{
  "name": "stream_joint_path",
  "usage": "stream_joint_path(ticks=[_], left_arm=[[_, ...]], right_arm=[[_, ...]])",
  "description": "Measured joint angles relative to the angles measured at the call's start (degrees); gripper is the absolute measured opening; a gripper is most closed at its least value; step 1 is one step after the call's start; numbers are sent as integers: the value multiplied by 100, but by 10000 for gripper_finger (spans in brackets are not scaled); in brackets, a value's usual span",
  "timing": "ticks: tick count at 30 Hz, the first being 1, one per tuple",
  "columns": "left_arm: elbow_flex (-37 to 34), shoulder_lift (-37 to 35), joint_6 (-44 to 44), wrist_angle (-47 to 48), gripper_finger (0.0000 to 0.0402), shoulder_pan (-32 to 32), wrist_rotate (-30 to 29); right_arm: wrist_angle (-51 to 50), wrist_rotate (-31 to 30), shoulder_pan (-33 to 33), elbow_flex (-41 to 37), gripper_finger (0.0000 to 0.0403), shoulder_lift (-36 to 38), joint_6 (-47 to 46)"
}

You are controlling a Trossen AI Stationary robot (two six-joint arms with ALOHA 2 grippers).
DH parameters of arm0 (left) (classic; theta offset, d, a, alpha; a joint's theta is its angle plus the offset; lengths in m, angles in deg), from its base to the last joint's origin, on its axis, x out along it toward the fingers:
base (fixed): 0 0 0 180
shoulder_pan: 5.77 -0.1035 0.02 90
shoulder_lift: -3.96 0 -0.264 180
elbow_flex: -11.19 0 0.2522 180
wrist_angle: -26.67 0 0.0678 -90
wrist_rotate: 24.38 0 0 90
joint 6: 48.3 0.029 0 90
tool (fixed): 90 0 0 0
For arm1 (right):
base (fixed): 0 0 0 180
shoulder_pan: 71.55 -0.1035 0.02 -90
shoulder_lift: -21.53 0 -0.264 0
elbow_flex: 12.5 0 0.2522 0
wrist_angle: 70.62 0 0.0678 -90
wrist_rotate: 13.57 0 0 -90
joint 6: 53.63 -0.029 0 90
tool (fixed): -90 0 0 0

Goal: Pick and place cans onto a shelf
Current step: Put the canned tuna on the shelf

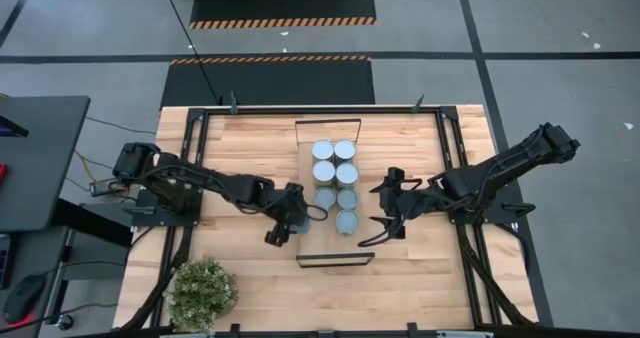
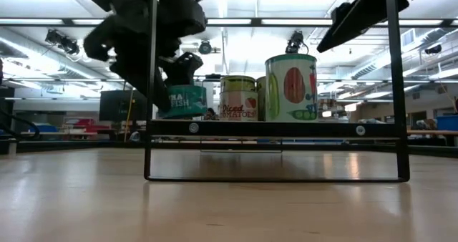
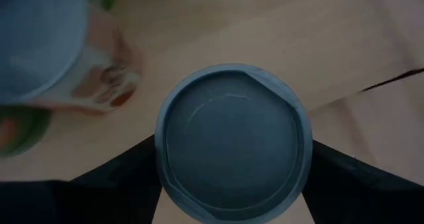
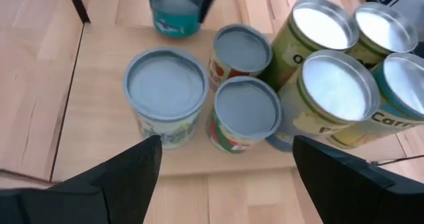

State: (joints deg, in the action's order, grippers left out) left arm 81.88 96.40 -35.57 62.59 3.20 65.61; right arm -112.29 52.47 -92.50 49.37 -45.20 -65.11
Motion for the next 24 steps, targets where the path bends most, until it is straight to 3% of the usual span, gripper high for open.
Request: stream_joint_path(ticks=[9,13,17,24], left_arm=[[-2,-389,407,367,298,-557,22],[-2,-636,404,275,298,-643,28],[0,-688,291,279,298,-727,48],[-220,-702,110,-189,298,-756,131]], right_arm=[[689,413,313,-442,348,138,-173],[688,544,521,-442,348,262,225],[751,1102,950,-440,348,406,482],[853,1509,1653,-472,348,362,674]])
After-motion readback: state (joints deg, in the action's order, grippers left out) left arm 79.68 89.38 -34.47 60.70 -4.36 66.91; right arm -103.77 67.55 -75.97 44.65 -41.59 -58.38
